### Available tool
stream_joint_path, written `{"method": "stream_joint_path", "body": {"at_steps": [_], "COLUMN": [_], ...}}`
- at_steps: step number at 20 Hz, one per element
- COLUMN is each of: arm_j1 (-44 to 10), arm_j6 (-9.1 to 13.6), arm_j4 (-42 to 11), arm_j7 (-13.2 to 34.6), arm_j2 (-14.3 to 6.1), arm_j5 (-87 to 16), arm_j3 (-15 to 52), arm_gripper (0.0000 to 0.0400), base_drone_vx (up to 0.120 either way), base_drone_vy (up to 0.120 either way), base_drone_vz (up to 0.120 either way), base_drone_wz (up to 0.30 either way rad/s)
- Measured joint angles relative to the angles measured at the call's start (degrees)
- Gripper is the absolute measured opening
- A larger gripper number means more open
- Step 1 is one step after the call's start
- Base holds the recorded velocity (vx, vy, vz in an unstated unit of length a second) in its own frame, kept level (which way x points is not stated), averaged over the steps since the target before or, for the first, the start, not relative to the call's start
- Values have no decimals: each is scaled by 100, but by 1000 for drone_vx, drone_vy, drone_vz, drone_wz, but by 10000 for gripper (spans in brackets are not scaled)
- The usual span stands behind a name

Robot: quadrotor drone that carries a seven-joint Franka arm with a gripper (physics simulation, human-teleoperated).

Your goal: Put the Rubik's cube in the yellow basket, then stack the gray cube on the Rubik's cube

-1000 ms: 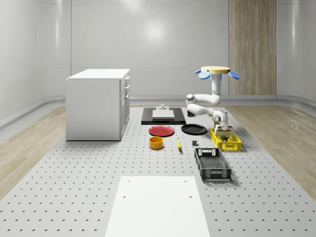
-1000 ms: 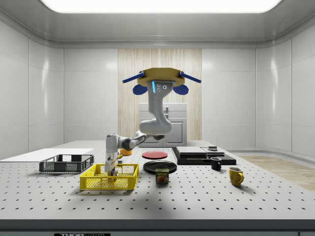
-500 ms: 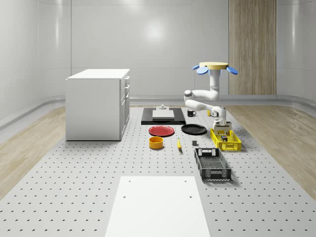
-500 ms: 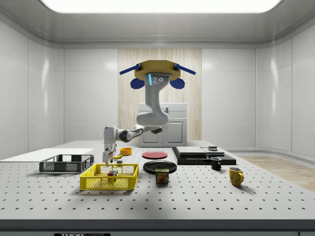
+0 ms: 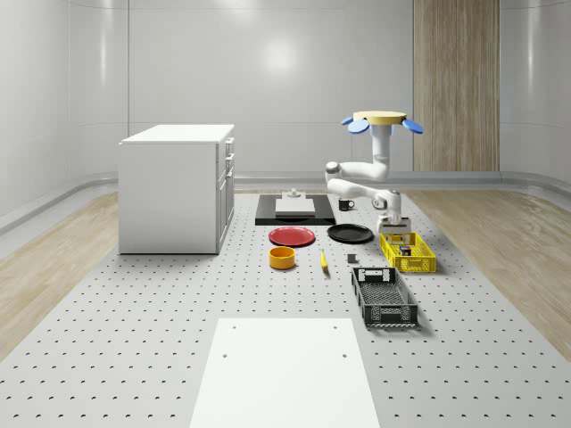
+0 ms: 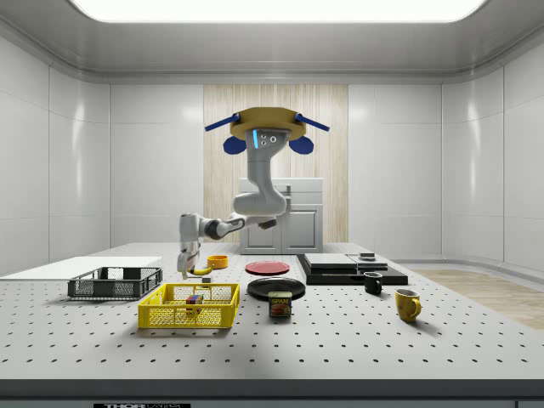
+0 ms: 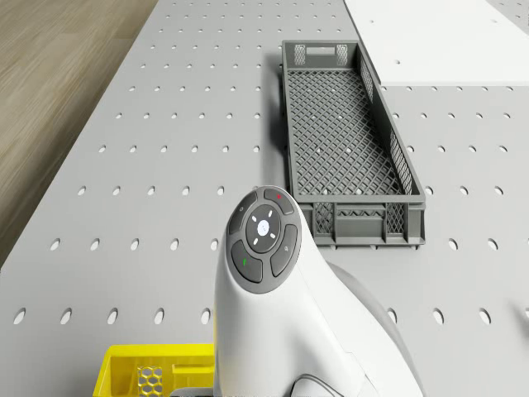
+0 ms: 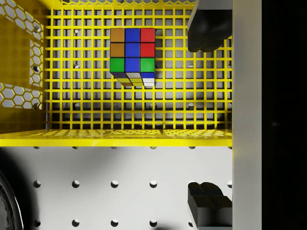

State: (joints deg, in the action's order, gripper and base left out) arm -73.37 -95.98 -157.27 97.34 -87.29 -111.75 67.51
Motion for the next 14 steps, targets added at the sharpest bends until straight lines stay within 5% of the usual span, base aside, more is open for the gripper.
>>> {"method": "stream_joint_path", "body": {"at_steps": [14], "arm_j1": [25], "arm_j6": [53], "arm_j4": [-17], "arm_j7": [-13], "arm_j2": [37], "arm_j5": [17], "arm_j3": [34], "arm_gripper": [400], "base_drone_vx": [0], "base_drone_vy": [-120], "base_drone_vz": [0], "base_drone_wz": [0]}}
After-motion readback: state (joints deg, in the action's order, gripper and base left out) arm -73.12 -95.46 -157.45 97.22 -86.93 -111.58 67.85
